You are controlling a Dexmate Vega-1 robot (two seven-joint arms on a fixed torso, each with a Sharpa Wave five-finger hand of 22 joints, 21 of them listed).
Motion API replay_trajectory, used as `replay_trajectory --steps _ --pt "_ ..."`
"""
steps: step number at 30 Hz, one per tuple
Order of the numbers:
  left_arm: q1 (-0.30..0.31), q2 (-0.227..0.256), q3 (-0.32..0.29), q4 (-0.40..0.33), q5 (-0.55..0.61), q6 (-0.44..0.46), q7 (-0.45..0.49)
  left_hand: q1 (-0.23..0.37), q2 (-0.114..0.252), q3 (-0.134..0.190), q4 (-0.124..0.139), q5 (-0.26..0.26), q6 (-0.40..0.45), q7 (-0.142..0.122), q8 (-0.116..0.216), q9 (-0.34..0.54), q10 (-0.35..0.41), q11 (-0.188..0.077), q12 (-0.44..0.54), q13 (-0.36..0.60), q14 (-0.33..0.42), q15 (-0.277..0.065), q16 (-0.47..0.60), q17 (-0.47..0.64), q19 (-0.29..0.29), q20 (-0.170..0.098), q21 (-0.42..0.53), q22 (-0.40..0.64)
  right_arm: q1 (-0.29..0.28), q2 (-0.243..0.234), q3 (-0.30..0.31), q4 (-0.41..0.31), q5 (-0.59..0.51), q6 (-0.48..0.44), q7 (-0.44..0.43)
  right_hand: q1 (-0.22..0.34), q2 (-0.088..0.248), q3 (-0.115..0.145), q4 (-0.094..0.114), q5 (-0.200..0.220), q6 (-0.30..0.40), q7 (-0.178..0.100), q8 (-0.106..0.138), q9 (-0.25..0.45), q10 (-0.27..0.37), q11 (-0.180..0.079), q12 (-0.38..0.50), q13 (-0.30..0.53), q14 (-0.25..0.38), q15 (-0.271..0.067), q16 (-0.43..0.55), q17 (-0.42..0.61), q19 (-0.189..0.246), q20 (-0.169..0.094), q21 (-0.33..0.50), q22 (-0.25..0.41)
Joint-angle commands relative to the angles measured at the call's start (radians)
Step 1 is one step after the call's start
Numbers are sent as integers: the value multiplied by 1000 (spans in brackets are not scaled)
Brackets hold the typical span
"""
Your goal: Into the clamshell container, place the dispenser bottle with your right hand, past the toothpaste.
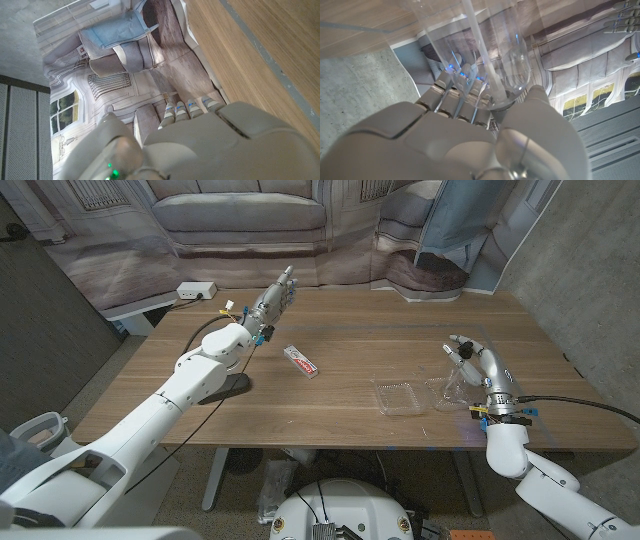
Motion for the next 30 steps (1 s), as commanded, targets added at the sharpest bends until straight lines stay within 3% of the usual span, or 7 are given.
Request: replay_trajectory --steps 1,19,25,30 --pt "-16 -3 5 20 -1 4 -13 3 8 -5 1 1 7 1 2 5 -2 -4 3 -1 -4 1 -3 3 1 3 -1 2 -7 -13 5 -22 14 -24 29 -10 -1 -7 3 11 -13 0 -4 1 -22 3 -8 1 -13 9 -6 -3 -12 10 -7 0" --pt "-28 -2 4 25 2 -3 -25 4 10 -8 1 1 8 1 2 6 -1 -2 4 -1 -6 3 -4 3 0 3 -2 3 -30 -25 28 -61 20 -71 43 -34 -34 -32 5 25 -81 10 -10 -5 -79 20 -17 -2 -68 32 -10 -20 -46 42 -28 -3" --pt "-26 0 -1 26 -4 -4 -28 5 11 -8 1 1 8 1 2 6 -1 0 3 -1 -6 3 -4 3 1 5 -1 3 -42 -30 35 -83 36 -88 65 -51 -50 -48 8 44 -155 20 -14 -10 -152 36 -32 -7 -123 57 -12 -35 -68 73 -45 -6" --pt "-22 0 -3 31 -8 -11 -31 5 12 -9 1 1 9 0 1 6 -1 -2 4 -1 -6 2 -4 3 0 5 -2 3 -57 -39 45 -106 50 -103 86 -69 -65 -66 13 63 -236 39 -14 -16 -213 56 -37 -16 -181 90 -13 -52 -96 120 -67 -11"
